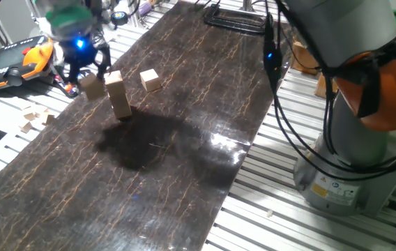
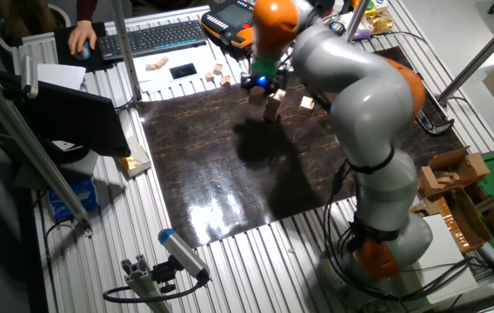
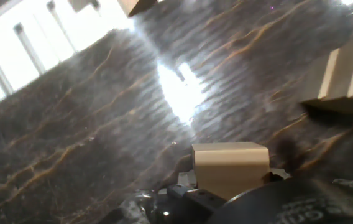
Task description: Stack the blocks in a vertical line of five
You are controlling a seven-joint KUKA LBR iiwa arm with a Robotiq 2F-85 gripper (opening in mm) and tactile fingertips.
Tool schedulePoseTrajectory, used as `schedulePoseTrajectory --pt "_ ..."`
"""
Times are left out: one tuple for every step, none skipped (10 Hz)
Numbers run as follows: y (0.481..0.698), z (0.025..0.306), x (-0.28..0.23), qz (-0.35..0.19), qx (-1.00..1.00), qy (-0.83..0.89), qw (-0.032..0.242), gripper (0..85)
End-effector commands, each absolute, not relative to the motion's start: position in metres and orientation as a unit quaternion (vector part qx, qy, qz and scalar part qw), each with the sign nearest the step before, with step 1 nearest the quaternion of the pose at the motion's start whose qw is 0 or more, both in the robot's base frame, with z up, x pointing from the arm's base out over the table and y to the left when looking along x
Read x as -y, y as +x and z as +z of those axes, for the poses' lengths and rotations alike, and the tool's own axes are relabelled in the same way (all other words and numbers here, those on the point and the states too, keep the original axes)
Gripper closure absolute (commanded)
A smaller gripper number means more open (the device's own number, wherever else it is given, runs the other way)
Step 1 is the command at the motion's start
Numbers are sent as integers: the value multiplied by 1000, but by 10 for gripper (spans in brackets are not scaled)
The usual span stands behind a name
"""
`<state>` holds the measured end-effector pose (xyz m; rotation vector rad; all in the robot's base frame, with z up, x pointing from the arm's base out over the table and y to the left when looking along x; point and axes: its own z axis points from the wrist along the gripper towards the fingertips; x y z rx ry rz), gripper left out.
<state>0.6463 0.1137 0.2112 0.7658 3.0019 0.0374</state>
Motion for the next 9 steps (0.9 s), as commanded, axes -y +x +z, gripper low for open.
schedulePoseTrajectory --pt "645 241 -111 11 -968 248 21 840" --pt "645 243 -105 10 -968 250 17 840" --pt "645 244 -98 8 -968 251 16 840" --pt "646 240 -90 3 -966 257 19 840" --pt "648 237 -86 0 -963 269 21 840" --pt "650 234 -82 -4 -960 279 23 840" --pt "653 233 -80 -8 -958 285 24 840" --pt "654 231 -79 -10 -956 293 25 840" --pt "656 230 -79 -11 -955 294 24 840"
